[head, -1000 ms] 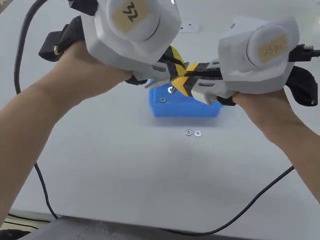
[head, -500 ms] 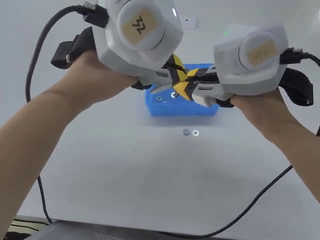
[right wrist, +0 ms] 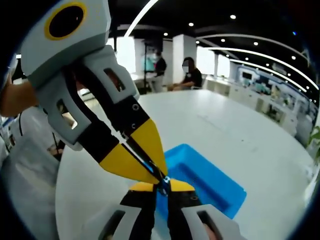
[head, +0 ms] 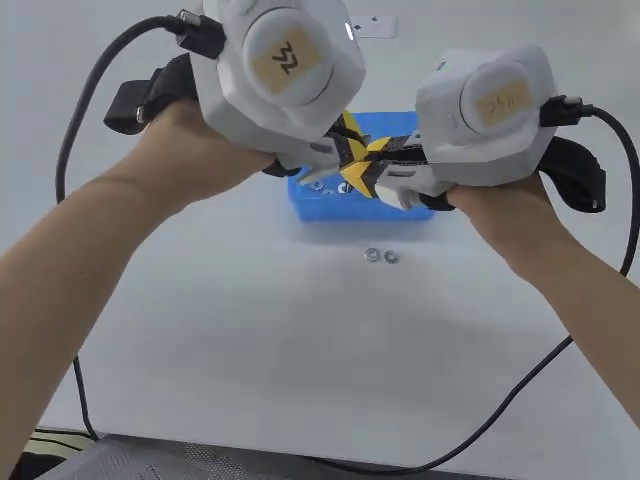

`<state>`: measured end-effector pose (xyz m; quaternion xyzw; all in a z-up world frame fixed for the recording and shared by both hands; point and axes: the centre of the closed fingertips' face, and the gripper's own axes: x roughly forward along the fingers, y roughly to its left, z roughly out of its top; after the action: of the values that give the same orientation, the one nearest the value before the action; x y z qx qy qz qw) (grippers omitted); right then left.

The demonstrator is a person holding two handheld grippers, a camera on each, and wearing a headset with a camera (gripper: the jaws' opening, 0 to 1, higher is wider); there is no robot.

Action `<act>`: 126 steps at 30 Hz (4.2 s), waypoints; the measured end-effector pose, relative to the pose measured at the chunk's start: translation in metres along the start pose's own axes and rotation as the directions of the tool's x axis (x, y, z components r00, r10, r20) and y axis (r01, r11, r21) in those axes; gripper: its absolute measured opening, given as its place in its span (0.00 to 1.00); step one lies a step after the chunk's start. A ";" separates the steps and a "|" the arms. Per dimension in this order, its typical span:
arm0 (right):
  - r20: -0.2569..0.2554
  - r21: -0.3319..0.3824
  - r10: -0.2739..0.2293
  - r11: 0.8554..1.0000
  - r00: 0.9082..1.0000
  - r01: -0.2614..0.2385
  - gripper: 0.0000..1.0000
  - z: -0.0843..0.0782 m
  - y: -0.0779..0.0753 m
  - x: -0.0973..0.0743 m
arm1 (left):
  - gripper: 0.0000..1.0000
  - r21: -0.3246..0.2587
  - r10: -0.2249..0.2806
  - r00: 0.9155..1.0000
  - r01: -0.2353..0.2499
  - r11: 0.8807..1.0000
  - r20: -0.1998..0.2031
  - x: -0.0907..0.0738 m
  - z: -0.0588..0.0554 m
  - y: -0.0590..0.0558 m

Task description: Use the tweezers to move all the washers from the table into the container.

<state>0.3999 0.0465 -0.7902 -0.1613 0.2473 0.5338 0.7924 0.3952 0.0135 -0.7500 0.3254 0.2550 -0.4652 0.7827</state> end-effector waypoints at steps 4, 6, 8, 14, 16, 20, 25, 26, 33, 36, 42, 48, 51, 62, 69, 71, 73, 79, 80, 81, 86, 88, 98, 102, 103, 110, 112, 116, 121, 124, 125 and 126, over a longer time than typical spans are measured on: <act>-0.002 0.020 -0.004 1.000 1.000 0.004 0.05 -0.002 -0.002 0.002 | 0.00 0.001 0.001 1.000 -0.001 1.000 -0.005 0.002 -0.003 0.001; -0.002 0.034 -0.005 0.999 1.000 0.005 0.05 -0.003 -0.002 0.002 | 0.00 -0.002 -0.002 1.000 0.002 1.000 -0.008 0.003 -0.005 0.002; -0.003 0.041 -0.003 0.999 1.000 0.003 0.05 -0.003 -0.001 0.003 | 0.00 -0.001 -0.004 1.000 0.004 1.000 -0.010 0.004 -0.006 0.002; -0.015 0.058 0.012 0.998 1.000 -0.011 0.05 -0.006 0.001 0.006 | 0.00 -0.007 -0.007 1.000 0.007 1.000 -0.017 0.007 -0.010 0.001; -0.020 0.060 0.016 0.998 1.000 -0.014 0.05 -0.007 0.002 0.008 | 0.00 -0.011 -0.008 1.000 0.008 1.000 -0.018 0.008 -0.011 0.001; -0.026 0.078 0.024 0.997 0.999 -0.022 0.05 -0.009 0.000 0.010 | 0.00 -0.015 -0.011 1.000 0.011 1.000 -0.023 0.010 -0.013 0.000; -0.022 0.094 0.027 0.995 0.999 -0.024 0.06 -0.010 0.001 0.011 | 0.00 -0.016 -0.011 1.000 0.011 1.000 -0.021 0.010 -0.014 0.000; -0.022 0.097 0.026 0.995 0.999 -0.024 0.06 -0.010 0.001 0.011 | 0.00 -0.018 -0.012 1.000 0.011 1.000 -0.020 0.010 -0.013 0.000; -0.004 0.119 0.004 0.993 1.000 -0.004 0.06 -0.005 -0.001 0.007 | 0.00 -0.006 -0.004 1.000 0.004 1.000 -0.021 0.005 -0.009 -0.001; 0.028 0.140 -0.016 0.990 0.999 0.012 0.06 0.001 -0.002 0.003 | 0.00 -0.019 0.012 1.000 -0.012 1.000 -0.005 -0.004 -0.003 0.001; 0.069 0.153 -0.036 0.988 0.997 0.025 0.07 0.012 0.007 -0.015 | 0.00 -0.004 0.032 0.999 -0.032 0.999 0.010 -0.014 0.009 -0.005; 0.083 0.119 -0.060 0.992 0.995 0.050 0.07 0.019 0.016 -0.030 | 0.00 0.019 0.043 0.999 -0.044 0.999 0.026 -0.024 0.019 -0.010; 0.103 0.130 -0.067 0.990 0.992 0.054 0.07 0.025 0.019 -0.037 | 0.00 0.013 0.053 0.998 -0.053 0.999 0.039 -0.030 0.027 -0.011; 0.153 0.133 -0.075 0.990 0.985 0.055 0.08 0.029 0.032 -0.057 | 0.00 0.026 0.044 0.997 -0.046 0.999 0.067 -0.044 0.044 -0.028; 0.149 0.158 -0.059 0.987 0.987 0.035 0.10 0.018 0.038 -0.062 | 0.00 0.018 0.013 0.997 -0.014 1.000 0.073 -0.043 0.042 -0.042; 0.147 0.175 -0.052 0.984 0.988 0.025 0.10 0.014 0.041 -0.063 | 0.00 0.013 0.002 0.997 -0.003 1.000 0.073 -0.041 0.042 -0.047; 0.144 0.176 -0.049 0.984 0.988 0.023 0.10 0.010 0.043 -0.063 | 0.00 -0.002 -0.005 0.998 0.005 1.000 0.070 -0.040 0.041 -0.050; 0.121 0.181 -0.035 0.983 0.992 0.012 0.10 -0.002 0.048 -0.062 | 0.00 -0.023 -0.023 0.998 0.024 0.999 0.064 -0.033 0.037 -0.061; 0.111 0.189 -0.028 0.982 0.993 0.006 0.10 -0.006 0.049 -0.060 | 0.00 -0.020 -0.029 0.998 0.030 0.999 0.053 -0.032 0.034 -0.063; 0.109 0.194 -0.028 0.981 0.994 0.007 0.10 -0.008 0.050 -0.060 | 0.00 -0.027 -0.032 0.998 0.033 0.999 0.050 -0.032 0.033 -0.064; 0.094 0.201 -0.022 0.980 0.995 0.003 0.10 -0.015 0.051 -0.055 | 0.00 -0.046 -0.039 0.998 0.041 0.998 0.042 -0.026 0.027 -0.068; 0.087 0.203 -0.019 0.979 0.996 0.001 0.10 -0.018 0.051 -0.052 | 0.00 -0.052 -0.042 0.998 0.044 0.998 0.035 -0.024 0.023 -0.068; 0.066 0.216 -0.012 0.976 0.998 -0.002 0.10 -0.026 0.049 -0.039 | 0.00 -0.127 -0.050 0.998 0.054 0.990 0.029 -0.015 0.010 -0.064; 0.053 0.220 -0.001 0.975 0.999 -0.010 0.10 -0.031 0.048 -0.036 | 0.00 -0.146 -0.053 0.998 0.057 0.988 0.030 -0.012 0.007 -0.065; 0.050 0.223 0.002 0.975 0.999 -0.013 0.10 -0.032 0.048 -0.035 | 0.00 -0.144 -0.055 0.998 0.058 0.988 0.027 -0.011 0.006 -0.065; 0.031 0.215 0.005 0.977 1.000 -0.011 0.10 -0.038 0.048 -0.031 | 0.00 -0.134 -0.061 0.998 0.062 0.989 0.010 -0.008 0.002 -0.067; 0.025 0.218 0.006 0.976 1.000 -0.011 0.10 -0.039 0.047 -0.030 | 0.00 -0.128 -0.061 0.998 0.061 0.990 0.004 -0.006 0.001 -0.067; 0.022 0.220 0.007 0.976 1.000 -0.012 0.10 -0.040 0.045 -0.028 | 0.00 -0.132 -0.059 0.998 0.059 0.990 0.007 -0.005 0.001 -0.066; 0.021 0.220 0.007 0.976 1.000 -0.012 0.09 -0.039 0.044 -0.027 | 0.00 -0.150 -0.060 0.998 0.061 0.987 0.011 -0.005 0.000 -0.063; 0.015 0.209 0.011 0.978 1.000 -0.014 0.09 -0.041 0.044 -0.026 | 0.00 -0.156 -0.063 0.998 0.064 0.986 0.013 -0.004 0.000 -0.064; 0.012 0.207 0.013 0.978 1.000 -0.015 0.08 -0.041 0.044 -0.026 | 0.00 -0.160 -0.063 0.998 0.064 0.985 0.014 -0.004 0.000 -0.064; 0.006 0.192 0.006 0.981 1.000 -0.007 0.08 -0.041 0.044 -0.027 | 0.00 -0.163 -0.063 0.998 0.064 0.984 0.014 -0.003 0.000 -0.064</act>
<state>0.3415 0.0216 -0.8087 -0.0820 0.2961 0.5106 0.8030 0.3369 -0.0075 -0.7648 0.2496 0.2991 -0.4689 0.7927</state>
